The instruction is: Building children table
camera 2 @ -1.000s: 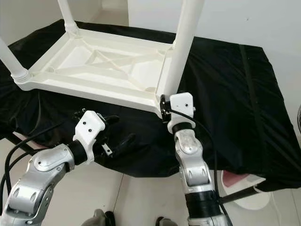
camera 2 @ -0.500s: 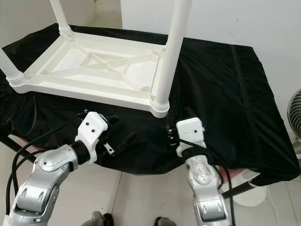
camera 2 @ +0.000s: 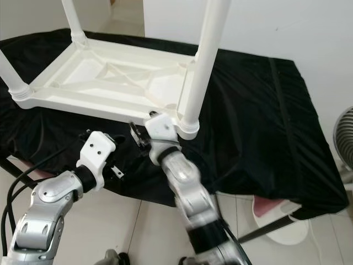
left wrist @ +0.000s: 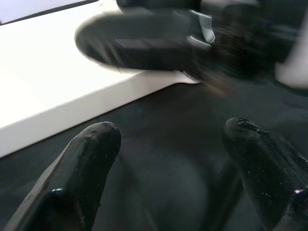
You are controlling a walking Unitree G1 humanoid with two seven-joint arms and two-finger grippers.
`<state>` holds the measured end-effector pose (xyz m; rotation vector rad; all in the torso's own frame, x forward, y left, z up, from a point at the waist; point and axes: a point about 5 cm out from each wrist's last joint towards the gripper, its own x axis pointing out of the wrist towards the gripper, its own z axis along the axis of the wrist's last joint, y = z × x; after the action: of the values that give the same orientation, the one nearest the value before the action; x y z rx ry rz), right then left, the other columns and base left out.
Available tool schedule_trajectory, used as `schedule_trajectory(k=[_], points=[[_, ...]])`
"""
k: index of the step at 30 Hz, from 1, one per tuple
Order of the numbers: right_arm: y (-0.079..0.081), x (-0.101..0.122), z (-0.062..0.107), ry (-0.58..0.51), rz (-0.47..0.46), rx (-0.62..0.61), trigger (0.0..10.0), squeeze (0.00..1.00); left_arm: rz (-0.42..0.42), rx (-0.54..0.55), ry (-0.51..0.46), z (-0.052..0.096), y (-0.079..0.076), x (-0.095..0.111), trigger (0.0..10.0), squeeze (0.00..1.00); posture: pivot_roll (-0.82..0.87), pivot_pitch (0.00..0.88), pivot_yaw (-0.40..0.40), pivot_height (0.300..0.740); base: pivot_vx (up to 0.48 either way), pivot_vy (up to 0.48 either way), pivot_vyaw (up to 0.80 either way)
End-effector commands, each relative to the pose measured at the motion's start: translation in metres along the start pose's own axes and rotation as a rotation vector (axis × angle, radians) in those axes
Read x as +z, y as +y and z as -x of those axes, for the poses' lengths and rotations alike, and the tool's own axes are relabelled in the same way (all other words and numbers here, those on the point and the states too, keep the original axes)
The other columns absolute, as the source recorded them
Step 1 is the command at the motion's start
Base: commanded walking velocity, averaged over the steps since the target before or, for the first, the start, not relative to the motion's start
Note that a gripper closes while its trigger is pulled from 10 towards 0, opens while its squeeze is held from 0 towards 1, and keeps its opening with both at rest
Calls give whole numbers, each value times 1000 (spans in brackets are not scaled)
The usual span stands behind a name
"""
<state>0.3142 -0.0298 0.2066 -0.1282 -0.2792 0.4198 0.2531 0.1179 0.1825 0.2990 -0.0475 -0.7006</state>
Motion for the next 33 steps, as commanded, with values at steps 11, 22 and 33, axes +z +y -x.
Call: schedule_trajectory(k=[11, 22, 33], points=[[-23, -10, -22, 70, 19, -239, 10000, 0, 12, 222, -2, 8, 9, -2, 10000, 0, 14, 91, -4, 740, 0, 0, 0], [-51, -16, -47, 131, 2, -336, 10000, 0, 23, 188, -10, 8, 4, 0, 10000, 0, 15, 112, 14, 740, 0, 0, 0], [-88, -32, -34, 177, 21, -558, 10000, 0, 17, 174, 1, 4, 4, -1, 10000, 0, 8, 118, 26, 740, 0, 0, 0]])
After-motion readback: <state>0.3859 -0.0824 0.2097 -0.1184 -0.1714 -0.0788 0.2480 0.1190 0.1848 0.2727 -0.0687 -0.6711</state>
